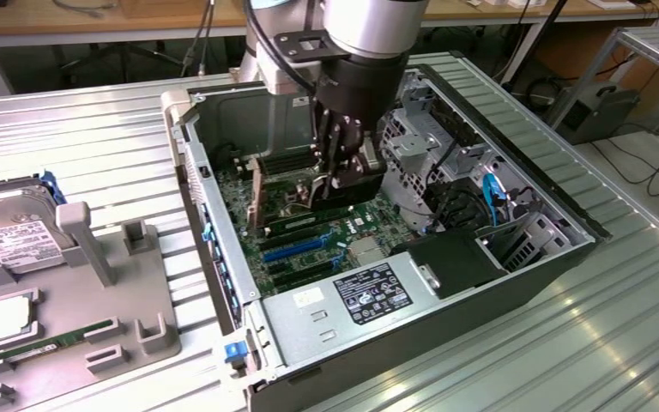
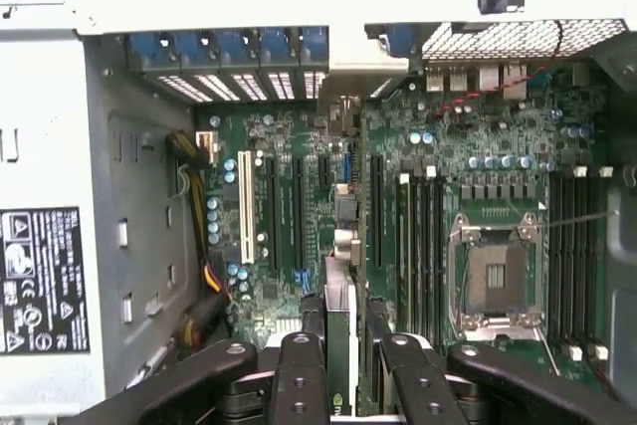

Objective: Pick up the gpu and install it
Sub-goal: 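Insert the gpu into the slot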

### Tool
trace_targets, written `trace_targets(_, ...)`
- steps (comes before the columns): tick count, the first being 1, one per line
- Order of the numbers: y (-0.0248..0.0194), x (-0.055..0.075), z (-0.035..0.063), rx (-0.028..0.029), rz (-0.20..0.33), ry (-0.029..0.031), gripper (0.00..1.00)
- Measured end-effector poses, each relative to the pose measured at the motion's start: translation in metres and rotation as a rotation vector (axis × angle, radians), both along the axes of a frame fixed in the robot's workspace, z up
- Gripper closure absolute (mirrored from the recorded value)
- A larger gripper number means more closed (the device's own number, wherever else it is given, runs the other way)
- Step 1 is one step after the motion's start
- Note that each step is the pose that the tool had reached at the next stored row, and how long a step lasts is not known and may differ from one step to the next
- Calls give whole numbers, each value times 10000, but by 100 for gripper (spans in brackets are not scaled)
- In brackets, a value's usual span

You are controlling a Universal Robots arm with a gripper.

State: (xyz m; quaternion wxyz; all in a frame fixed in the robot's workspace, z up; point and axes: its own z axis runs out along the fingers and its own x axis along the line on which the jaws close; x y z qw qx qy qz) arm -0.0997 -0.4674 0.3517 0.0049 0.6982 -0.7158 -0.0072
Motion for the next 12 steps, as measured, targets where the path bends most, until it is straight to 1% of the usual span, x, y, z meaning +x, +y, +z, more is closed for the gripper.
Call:
trace_targets(6, 13, -100, -117, 0, 36, -33, 74)
trace_targets(12, 50, -119, -229, 1, 76, -61, 74)
